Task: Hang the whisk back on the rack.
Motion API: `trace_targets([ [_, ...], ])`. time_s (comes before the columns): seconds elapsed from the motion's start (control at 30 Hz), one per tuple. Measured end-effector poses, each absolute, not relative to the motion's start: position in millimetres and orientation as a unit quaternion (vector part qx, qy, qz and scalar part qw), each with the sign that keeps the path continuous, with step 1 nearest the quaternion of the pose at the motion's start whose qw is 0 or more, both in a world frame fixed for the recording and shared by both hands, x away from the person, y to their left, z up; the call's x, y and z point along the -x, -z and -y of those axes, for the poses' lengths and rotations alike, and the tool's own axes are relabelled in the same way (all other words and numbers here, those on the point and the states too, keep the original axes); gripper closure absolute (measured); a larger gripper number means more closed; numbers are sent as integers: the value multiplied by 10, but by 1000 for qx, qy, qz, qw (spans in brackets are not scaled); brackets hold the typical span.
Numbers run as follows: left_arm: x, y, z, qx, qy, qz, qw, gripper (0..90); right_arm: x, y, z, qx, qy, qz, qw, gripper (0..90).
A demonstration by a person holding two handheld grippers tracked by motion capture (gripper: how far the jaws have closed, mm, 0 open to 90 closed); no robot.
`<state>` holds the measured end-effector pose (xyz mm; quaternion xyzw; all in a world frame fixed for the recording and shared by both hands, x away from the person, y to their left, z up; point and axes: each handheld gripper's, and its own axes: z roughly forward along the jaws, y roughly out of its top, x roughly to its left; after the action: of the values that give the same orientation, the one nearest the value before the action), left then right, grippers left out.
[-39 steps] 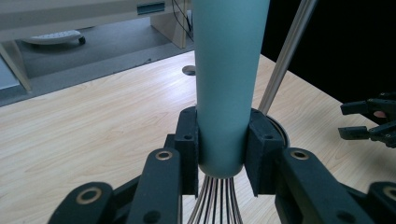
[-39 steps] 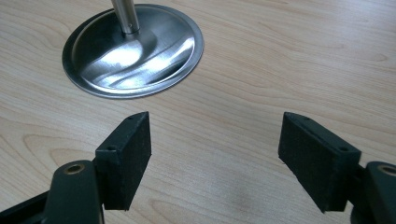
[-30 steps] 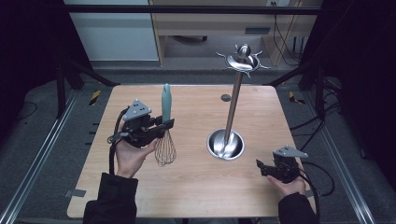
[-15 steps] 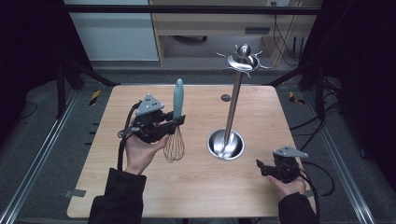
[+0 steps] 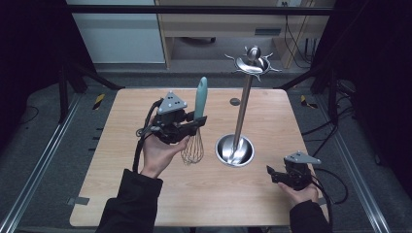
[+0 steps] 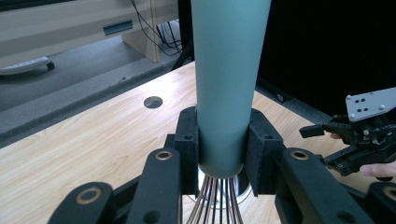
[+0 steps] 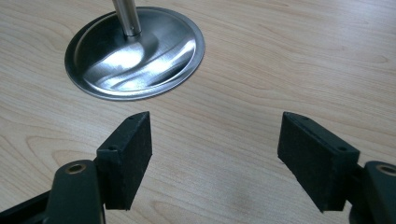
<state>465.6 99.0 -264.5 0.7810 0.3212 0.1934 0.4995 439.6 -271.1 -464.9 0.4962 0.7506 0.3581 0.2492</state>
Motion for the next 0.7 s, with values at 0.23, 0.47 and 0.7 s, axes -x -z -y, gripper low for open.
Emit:
trace_targets([
  [0.23,-4668,2578,-888,-784,-186,-317,500,693,-4398,4648,2718,-495,-359,-751,250,265],
  [0.47,-4701,2502,-797,-786,-188,-311,500,694,-4396,4642,2721,-500,-361,-747,248,266],
  [0.7,-4736,2480,-715,-791,-190,-308,493,693,-4399,4640,2730,-499,-362,-747,249,266],
])
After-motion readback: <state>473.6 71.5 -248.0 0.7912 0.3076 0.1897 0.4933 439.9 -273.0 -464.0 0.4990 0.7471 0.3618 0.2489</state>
